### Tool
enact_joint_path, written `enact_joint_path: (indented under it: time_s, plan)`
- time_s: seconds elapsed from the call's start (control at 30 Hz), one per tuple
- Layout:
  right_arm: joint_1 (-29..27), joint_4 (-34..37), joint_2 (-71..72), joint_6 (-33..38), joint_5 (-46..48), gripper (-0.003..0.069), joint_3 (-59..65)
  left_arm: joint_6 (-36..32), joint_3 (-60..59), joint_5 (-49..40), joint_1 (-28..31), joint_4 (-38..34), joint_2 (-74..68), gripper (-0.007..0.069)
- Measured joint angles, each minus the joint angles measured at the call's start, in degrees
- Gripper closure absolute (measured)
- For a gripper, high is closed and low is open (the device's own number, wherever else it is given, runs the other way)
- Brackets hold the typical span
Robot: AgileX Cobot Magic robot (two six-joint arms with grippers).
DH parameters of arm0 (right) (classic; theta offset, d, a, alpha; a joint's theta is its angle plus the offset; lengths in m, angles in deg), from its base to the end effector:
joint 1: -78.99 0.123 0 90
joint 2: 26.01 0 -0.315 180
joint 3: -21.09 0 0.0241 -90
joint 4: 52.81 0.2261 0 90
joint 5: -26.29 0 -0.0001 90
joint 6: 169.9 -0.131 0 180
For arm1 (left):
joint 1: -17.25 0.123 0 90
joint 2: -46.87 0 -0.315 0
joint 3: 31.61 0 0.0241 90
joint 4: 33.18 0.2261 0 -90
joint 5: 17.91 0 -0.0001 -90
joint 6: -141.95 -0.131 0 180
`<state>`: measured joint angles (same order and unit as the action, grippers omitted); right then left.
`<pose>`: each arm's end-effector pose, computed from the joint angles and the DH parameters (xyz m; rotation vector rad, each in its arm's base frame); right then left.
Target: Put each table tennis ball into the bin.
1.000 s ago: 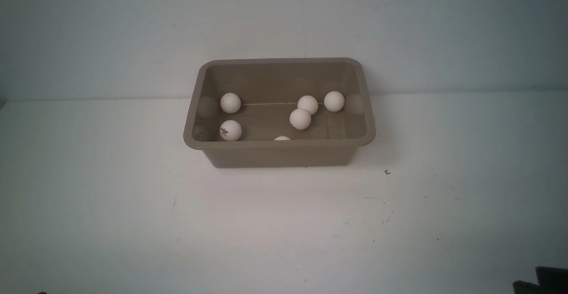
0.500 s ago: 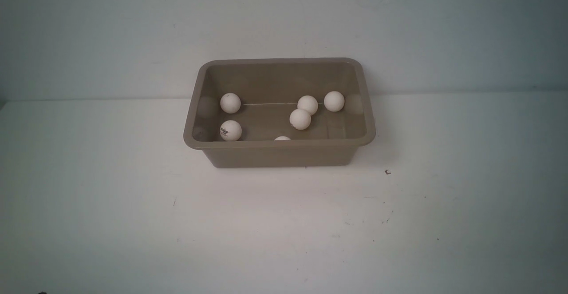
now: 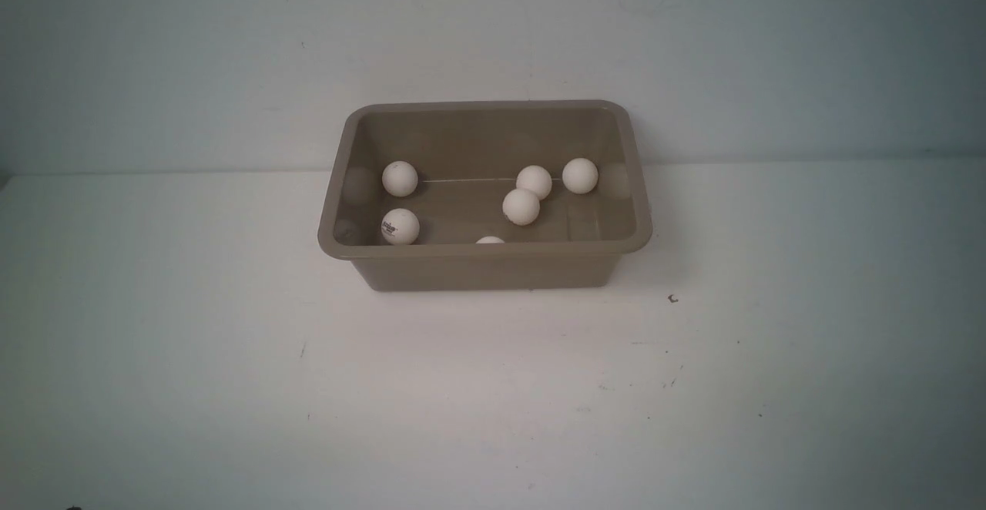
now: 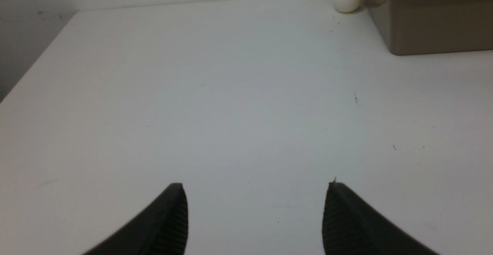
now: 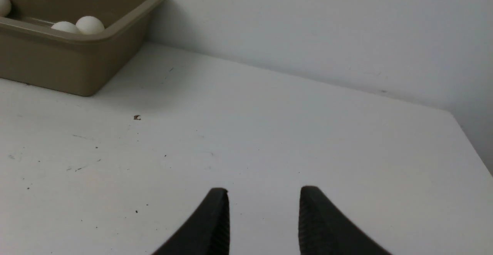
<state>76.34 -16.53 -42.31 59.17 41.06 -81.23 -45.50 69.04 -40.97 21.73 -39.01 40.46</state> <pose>0.0502 0.0175 0.1840 -0.2825 1.8251 -0.0592 0.0349 -0.0025 0.1568 -0.0126 1.8973 0.0402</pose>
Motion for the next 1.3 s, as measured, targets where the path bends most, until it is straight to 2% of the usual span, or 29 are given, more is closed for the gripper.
enact_joint_path:
  time_s: [0.2,0.3,0.37,0.47,0.6,0.9,1.3]
  plan:
    - [0.0,-2.4,0.0,-0.9,0.2,0.0416,0.0,0.0,0.0,0.0,0.0,0.0,0.0,0.0199]
    - [-0.1,-7.4,0.1,-6.6,1.0,0.0416,0.0,0.0,0.0,0.0,0.0,0.0,0.0,0.0199]
    - [-0.1,-16.8,0.9,-17.5,2.5,0.0416,0.0,0.0,0.0,0.0,0.0,0.0,0.0,0.0199]
    - [-0.1,-27.1,2.1,-31.6,3.9,0.0416,0.0,0.0,0.0,0.0,0.0,0.0,0.0,0.0199]
    - [-0.1,-35.9,5.4,-43.4,6.1,0.0416,0.0,0.0,0.0,0.0,0.0,0.0,0.0,0.0199]
    - [-0.2,-36.9,9.9,-46.0,11.4,0.0416,0.0,0.0,0.0,0.0,0.0,0.0,0.0,0.0199]
    - [-0.2,-35.7,10.0,-45.1,10.4,0.0416,1.0,0.0,0.0,0.0,0.0,0.0,0.0,0.0199]
